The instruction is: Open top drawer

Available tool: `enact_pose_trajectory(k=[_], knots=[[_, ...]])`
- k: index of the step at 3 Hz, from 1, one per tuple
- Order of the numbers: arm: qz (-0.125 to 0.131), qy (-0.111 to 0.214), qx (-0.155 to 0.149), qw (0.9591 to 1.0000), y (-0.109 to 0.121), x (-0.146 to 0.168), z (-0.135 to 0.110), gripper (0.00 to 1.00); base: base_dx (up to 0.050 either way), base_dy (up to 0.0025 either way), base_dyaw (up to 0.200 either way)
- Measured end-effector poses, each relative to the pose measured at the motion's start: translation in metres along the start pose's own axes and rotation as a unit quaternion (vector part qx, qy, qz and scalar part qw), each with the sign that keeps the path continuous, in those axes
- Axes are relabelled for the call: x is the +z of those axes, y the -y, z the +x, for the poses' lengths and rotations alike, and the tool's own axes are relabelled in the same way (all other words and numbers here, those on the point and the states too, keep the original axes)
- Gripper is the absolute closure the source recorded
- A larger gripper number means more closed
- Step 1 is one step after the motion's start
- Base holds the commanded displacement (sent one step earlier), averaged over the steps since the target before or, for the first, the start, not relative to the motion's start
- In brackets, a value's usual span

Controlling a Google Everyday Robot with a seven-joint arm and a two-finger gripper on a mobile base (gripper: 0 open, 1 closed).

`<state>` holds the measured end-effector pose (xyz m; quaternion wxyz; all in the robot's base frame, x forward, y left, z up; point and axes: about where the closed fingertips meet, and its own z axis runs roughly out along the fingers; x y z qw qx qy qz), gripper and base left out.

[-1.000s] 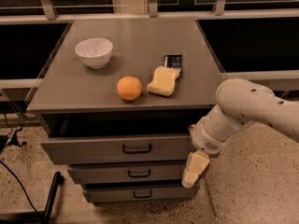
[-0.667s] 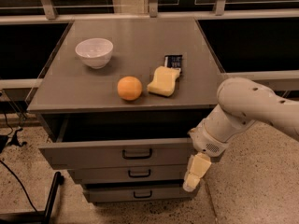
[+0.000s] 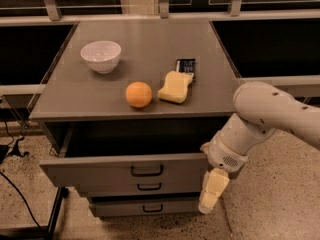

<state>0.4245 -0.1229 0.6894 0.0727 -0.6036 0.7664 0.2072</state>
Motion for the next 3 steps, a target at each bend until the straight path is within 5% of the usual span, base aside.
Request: enact_pose_trajectory(k=[1,2,3], knots=[[-0.002,0.0,0.0,1.0,-0.001,0.0,0.0,0.0,0.0,0.0,0.0],[-0.073,-0.008,0.019,0.9972,-0.042,-0.008,0.009,0.0,0.0,0.0,0.0],[-0.073,-0.008,0.019,0.9972,-0.042,-0.008,0.009,0.0,0.0,0.0,0.0]])
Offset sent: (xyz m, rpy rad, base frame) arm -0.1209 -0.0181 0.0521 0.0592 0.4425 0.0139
